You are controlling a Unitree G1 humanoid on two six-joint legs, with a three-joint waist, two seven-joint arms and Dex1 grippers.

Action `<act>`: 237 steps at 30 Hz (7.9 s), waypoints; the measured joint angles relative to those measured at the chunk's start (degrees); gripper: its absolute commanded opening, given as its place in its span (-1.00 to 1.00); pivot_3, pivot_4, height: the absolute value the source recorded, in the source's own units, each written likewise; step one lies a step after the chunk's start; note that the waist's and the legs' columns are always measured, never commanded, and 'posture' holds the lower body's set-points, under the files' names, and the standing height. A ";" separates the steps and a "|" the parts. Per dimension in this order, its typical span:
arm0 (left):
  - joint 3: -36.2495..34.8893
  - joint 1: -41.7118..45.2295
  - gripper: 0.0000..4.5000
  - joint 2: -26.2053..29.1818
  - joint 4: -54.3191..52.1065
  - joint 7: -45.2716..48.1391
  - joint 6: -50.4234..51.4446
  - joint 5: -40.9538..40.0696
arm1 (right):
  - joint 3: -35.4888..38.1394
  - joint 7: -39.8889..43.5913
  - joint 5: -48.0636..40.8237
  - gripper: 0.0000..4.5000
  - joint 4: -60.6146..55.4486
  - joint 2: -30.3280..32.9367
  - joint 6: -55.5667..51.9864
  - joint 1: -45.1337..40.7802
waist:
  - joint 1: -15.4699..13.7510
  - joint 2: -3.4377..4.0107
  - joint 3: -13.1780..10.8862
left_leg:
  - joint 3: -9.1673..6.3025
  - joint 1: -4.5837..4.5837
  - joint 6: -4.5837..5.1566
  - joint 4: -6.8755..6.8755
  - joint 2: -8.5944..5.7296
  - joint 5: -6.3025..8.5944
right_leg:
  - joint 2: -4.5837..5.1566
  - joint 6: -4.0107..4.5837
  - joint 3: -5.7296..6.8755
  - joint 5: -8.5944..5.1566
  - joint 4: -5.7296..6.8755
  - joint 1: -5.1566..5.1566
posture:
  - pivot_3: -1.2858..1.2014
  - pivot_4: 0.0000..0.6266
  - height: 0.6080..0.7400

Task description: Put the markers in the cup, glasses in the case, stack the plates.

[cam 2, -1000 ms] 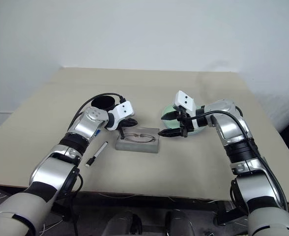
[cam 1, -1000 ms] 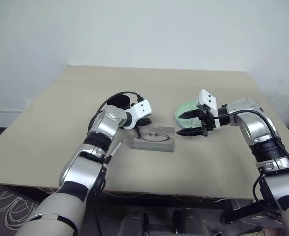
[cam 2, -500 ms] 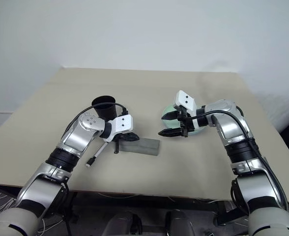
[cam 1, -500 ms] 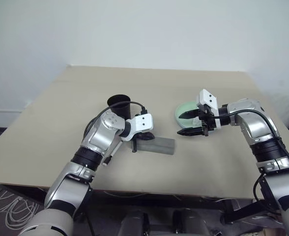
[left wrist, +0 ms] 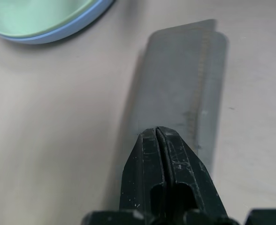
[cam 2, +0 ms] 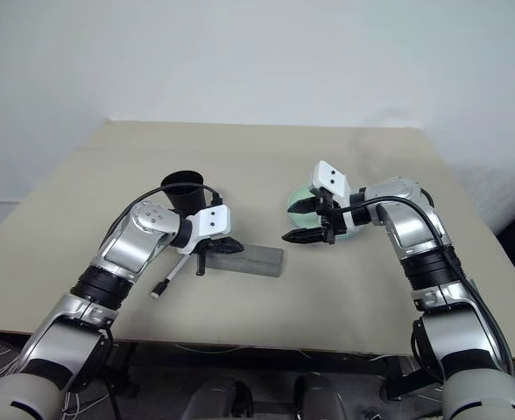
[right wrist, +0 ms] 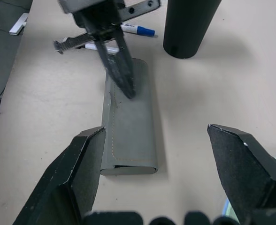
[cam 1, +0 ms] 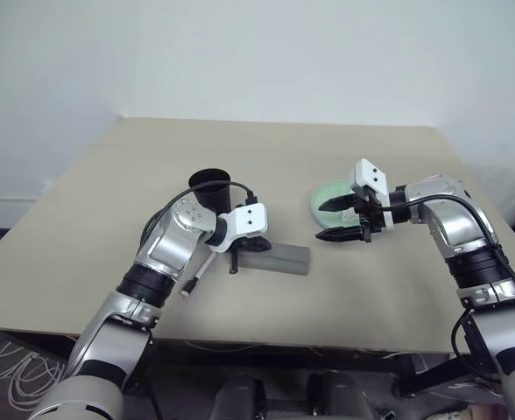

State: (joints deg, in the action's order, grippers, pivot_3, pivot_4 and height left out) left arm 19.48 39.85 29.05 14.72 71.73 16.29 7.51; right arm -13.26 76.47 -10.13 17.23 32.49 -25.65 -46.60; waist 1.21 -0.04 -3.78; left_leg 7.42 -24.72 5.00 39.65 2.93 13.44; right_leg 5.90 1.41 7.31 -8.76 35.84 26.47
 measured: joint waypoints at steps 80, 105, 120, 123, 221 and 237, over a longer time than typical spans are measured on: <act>-30.26 -27.68 0.21 15.12 -32.04 -22.60 32.13 -23.99 | -1.40 1.95 -0.40 0.67 1.82 -1.01 1.68 -0.91 | -0.12 0.64 0.48 | 0.04 0.10 -0.03 -0.38 -0.04 0.00 | 0.05 0.04 -0.07 -0.02 -0.20 0.07 | 0.03 -1.00 0.80; -18.58 -18.49 0.69 8.09 -26.26 -41.09 47.63 -23.71 | -2.25 2.47 -0.35 0.67 2.85 -2.82 2.99 -1.84 | -0.12 0.60 0.48 | 0.08 0.12 -0.11 -0.52 -0.07 -0.02 | -0.01 0.01 -0.06 -0.01 -0.17 0.11 | 0.03 -1.00 0.80; -12.07 -14.56 0.69 7.35 -25.21 -44.89 58.61 -23.78 | -2.25 2.27 -0.35 0.67 2.87 -2.97 2.98 -1.85 | -0.12 0.59 0.48 | 0.06 0.14 -0.15 -0.50 -0.07 -0.03 | -0.01 0.01 -0.07 -0.01 -0.15 0.09 | 0.03 -1.00 0.80; -11.85 -14.08 0.69 7.35 -25.22 -45.08 59.58 -23.81 | -2.25 2.26 -0.35 0.67 2.88 -2.97 2.98 -1.85 | -0.11 0.59 0.48 | 0.05 0.15 -0.14 -0.50 -0.07 -0.03 | -0.01 0.01 -0.07 -0.01 -0.15 0.09 | 0.03 -1.00 0.80; -29.07 6.25 -0.20 -11.89 25.43 -48.18 -20.50 -17.51 | 17.38 -7.89 -17.95 0.67 4.52 -1.85 -12.67 -9.03 | -0.10 0.35 0.43 | -0.04 0.10 -0.10 -0.28 -0.15 -0.04 | -0.02 -0.09 -0.02 0.07 -0.08 -0.03 | 0.03 -1.00 0.80; -26.79 -2.50 0.85 -0.28 -1.10 -35.17 2.59 -24.25 | 17.25 -8.62 -17.94 0.67 6.07 -1.95 -11.96 -9.06 | 0.27 0.38 0.40 | 0.00 0.10 -0.11 -0.35 -0.06 -0.03 | -0.06 -0.09 -0.03 0.07 -0.03 0.07 | 0.03 -1.00 0.80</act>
State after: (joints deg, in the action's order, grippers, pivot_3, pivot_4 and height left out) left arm -7.31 37.35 28.76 13.63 36.56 18.88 -16.74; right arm 3.98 67.85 -28.07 23.30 30.54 -37.61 -55.66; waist 1.48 0.33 -3.39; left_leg 7.41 -24.61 4.89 39.30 2.87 13.41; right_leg 5.84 1.32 7.28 -8.69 35.82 26.54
